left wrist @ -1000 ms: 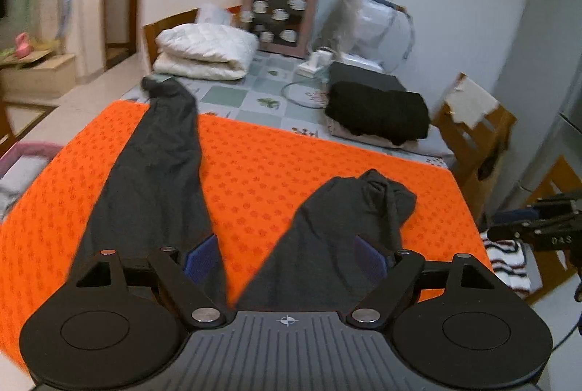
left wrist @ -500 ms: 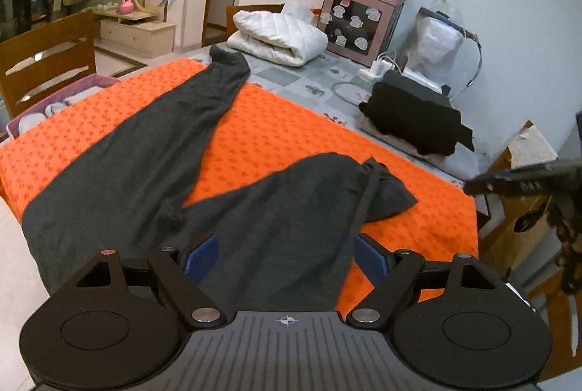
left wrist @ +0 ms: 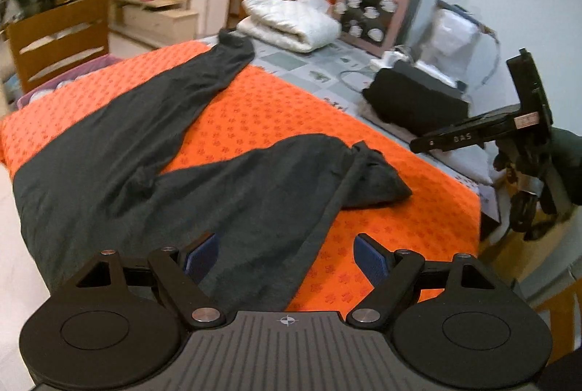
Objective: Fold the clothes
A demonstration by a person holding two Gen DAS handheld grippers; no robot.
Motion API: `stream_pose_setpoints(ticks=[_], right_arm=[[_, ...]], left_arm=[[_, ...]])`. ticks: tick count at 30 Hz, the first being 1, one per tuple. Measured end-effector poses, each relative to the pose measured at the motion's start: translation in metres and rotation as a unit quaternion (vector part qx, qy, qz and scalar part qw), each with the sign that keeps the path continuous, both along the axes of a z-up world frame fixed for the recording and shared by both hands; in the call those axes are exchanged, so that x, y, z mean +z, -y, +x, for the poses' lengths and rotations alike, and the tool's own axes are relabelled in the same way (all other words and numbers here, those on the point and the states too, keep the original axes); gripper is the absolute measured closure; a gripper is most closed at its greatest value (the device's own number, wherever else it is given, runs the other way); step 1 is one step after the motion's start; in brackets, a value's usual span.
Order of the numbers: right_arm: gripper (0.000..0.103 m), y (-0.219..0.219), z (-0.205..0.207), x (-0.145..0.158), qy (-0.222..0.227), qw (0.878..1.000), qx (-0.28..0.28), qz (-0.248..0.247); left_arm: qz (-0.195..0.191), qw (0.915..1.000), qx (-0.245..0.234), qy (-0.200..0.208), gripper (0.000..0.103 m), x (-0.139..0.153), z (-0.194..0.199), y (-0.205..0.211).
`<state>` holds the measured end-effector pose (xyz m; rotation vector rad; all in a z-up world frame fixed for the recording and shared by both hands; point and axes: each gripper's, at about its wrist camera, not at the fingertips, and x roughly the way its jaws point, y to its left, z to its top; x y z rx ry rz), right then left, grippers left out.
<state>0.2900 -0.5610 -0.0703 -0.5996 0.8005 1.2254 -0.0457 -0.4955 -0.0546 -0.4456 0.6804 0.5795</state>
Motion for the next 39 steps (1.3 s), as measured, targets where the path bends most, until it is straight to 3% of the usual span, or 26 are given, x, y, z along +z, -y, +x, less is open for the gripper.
stream_pose_setpoints(ticks=[4,9,17,18,19,20,21,23,27,30,32,35,39], right_arm=[[0.062,-0.026,0.025,-0.024,-0.011,0.997,0.066,-0.027],[0.062,-0.042,0.056,-0.048,-0.053,0.992,0.106,-0.039],[0.062,-0.049,0.066,-0.065,-0.099,0.984,0.141,-0.043],[0.066,-0.050,0.065,-0.065,-0.100,0.983,0.144,-0.043],[0.077,-0.050,0.065,-0.065,-0.104,0.983,0.147,-0.044],[0.088,-0.051,0.066,-0.064,-0.107,0.982,0.150,-0.043],[0.100,-0.051,0.067,-0.061,-0.110,0.982,0.151,-0.040],[0.101,-0.051,0.071,-0.051,-0.112,0.982,0.151,-0.026],[0.101,-0.051,0.082,-0.015,-0.101,0.985,0.135,0.026],[0.101,-0.052,0.088,0.014,-0.096,0.986,0.125,0.059],[0.101,-0.055,0.090,0.029,-0.090,0.986,0.121,0.075],[0.101,-0.059,0.087,0.038,-0.080,0.986,0.116,0.085],[0.101,-0.056,0.081,0.048,-0.057,0.988,0.100,0.099]], left_arm=[[0.003,0.9990,0.037,-0.026,0.021,-0.015,0.024,0.012],[-0.007,0.9955,0.085,-0.042,0.024,-0.034,0.059,0.021],[0.019,0.9913,0.097,-0.087,0.027,-0.061,0.122,0.022],[0.025,0.9902,0.098,-0.096,0.031,-0.064,0.130,0.021],[0.032,0.9891,0.098,-0.105,0.035,-0.067,0.137,0.020],[0.037,0.9869,0.103,-0.119,0.052,-0.069,0.141,0.018],[0.043,0.9845,0.107,-0.132,0.076,-0.071,0.144,0.016],[0.052,0.9806,0.126,-0.141,0.094,-0.068,0.139,0.014],[0.080,0.9668,0.203,-0.133,0.098,-0.044,0.106,0.013],[0.086,0.9505,0.275,-0.116,0.099,-0.024,0.070,0.016],[0.084,0.9374,0.320,-0.110,0.099,-0.014,0.043,0.021],[0.065,0.9240,0.361,-0.107,0.099,-0.010,0.011,0.028],[0.030,0.9274,0.359,-0.101,0.099,-0.021,-0.005,0.037]])
